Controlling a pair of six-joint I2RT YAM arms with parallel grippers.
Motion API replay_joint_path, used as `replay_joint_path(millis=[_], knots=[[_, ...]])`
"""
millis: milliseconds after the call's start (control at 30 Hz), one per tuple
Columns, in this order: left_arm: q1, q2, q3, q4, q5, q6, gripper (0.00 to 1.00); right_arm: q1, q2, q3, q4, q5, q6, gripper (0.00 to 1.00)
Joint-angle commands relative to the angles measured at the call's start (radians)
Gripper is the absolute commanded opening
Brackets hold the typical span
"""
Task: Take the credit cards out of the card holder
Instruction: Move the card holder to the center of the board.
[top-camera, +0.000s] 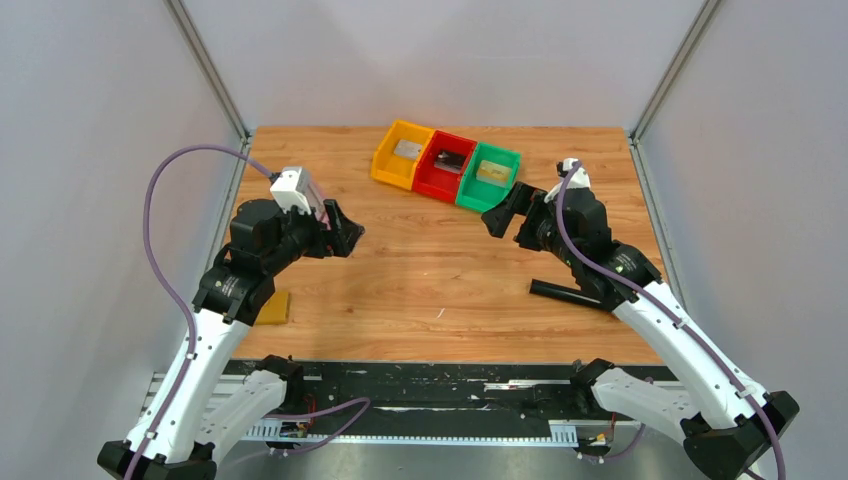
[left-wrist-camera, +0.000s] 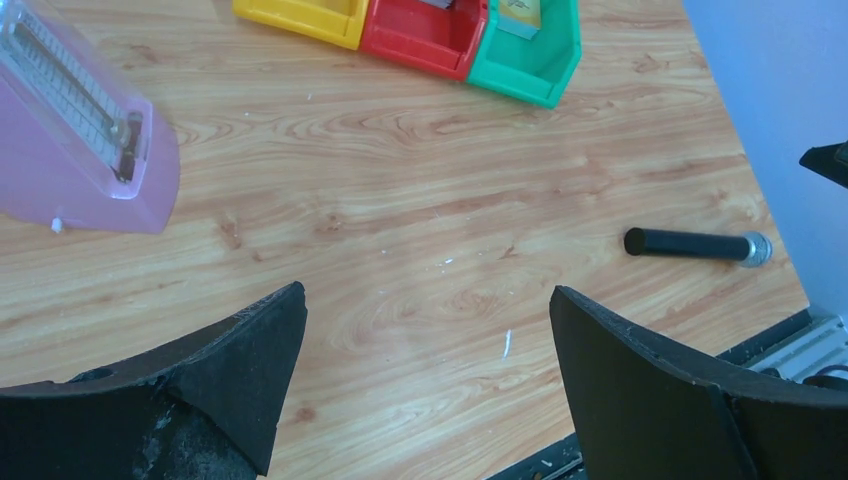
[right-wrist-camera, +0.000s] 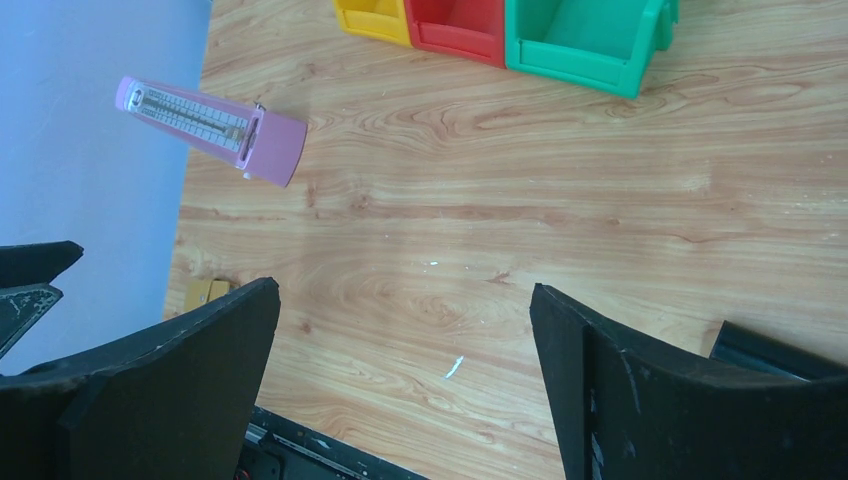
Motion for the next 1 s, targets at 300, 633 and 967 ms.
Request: replay_joint_path(millis=[300, 633, 967], knots=[[0.001, 0.056, 0.036, -0.070, -0.316, -0.100, 1.00, 0.002, -0.040, 0.015, 0.004, 0.016, -0.005, 1.00], [0.230, 0.282, 0.065, -0.279, -0.529, -0.400, 0.97, 0.002, -0.083, -0.055, 0.053, 0.032, -0.060, 1.00], [0.523, 0.371, -0.032, -0.299, -0.598, -0.644, 0.92, 0.002, -0.159, -0.148, 0.210, -0.226, -0.163, 1.00]])
